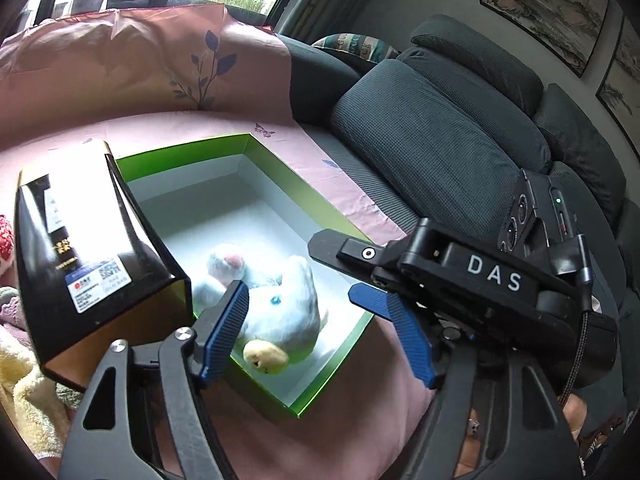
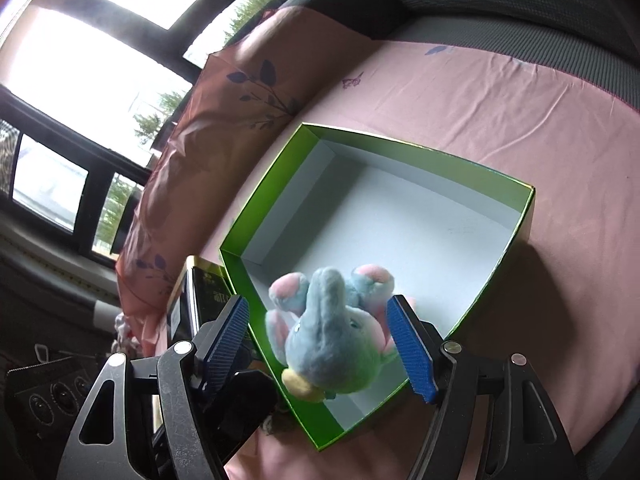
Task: Organize soft objects
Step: 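Release the elephant into the box by opening the right gripper, then move the right tool back to the yellow-white knitted towel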
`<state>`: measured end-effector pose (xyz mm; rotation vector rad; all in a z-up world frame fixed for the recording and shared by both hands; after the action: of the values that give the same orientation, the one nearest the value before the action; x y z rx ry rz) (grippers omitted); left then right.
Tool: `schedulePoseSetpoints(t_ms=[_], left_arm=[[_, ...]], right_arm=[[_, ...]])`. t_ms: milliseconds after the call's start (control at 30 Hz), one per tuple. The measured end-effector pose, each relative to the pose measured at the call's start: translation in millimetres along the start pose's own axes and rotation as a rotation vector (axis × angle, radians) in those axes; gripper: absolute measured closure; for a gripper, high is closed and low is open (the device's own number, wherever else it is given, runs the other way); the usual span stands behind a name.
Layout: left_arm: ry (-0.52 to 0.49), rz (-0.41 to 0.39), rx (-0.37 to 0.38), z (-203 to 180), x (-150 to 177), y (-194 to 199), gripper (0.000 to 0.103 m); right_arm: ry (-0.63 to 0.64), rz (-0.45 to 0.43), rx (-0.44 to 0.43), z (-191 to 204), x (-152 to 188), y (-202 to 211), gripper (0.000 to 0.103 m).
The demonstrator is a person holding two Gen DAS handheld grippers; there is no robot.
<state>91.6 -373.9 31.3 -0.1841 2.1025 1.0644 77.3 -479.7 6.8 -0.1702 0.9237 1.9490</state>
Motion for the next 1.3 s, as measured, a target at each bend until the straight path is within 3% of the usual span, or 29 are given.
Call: schedulePoseSetpoints(t_ms=[67, 200, 300, 367, 567, 867, 1167, 1300], left_arm=[[-0.014, -0.031, -0.018, 0.8, -1.8, 13.2, 0.018], [0.012, -0.063, -0.038, 11.4, -4.6, 38.4, 0.008], [0.047, -0.088, -0.067, 26.7, -5.2, 58.6, 0.007], [0.075, -0.100, -0.102, 39.8, -4.4, 73.1, 0.002], [0.152, -0.128, -0.228, 87.2, 7.3, 119.6, 0.001], [0.240, -0.181, -0.480, 163.4, 41.5, 187.8, 0.001], [0.344, -0.153, -0.663, 238.2, 89.9, 225.0, 0.001], [0.370, -0.131, -0.704, 263.1, 113.3, 227.6, 0.001]], right_arm=[[0.020, -0.033, 0.003, 5.8, -0.2, 7.7, 0.019], [0.055, -0.072, -0.017, 21.1, 1.0, 14.9, 0.013], [0.098, -0.085, -0.016, 34.7, 6.2, 16.6, 0.012], [0.130, -0.104, -0.020, 45.3, 9.8, 18.1, 0.005], [0.234, -0.126, -0.044, 76.7, 24.5, 18.5, 0.005], [0.365, -0.076, -0.080, 119.6, 59.8, 2.2, 0.000], [0.463, 0.046, -0.099, 148.6, 105.1, -30.4, 0.000], [0.528, 0.078, -0.075, 159.9, 126.5, -43.5, 0.000]])
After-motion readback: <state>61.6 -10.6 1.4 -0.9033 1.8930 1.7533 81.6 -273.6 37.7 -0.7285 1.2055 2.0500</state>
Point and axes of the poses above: each gripper's, at about its wrist camera, not at the fingertips, and y roughly against the way its jaws point, z to its left, x to its underside, the point moved 7 cm from there along -y, roughly the way its jaws point, and after that the axes turned 7 degrees about -x, right-handed, at the moved point
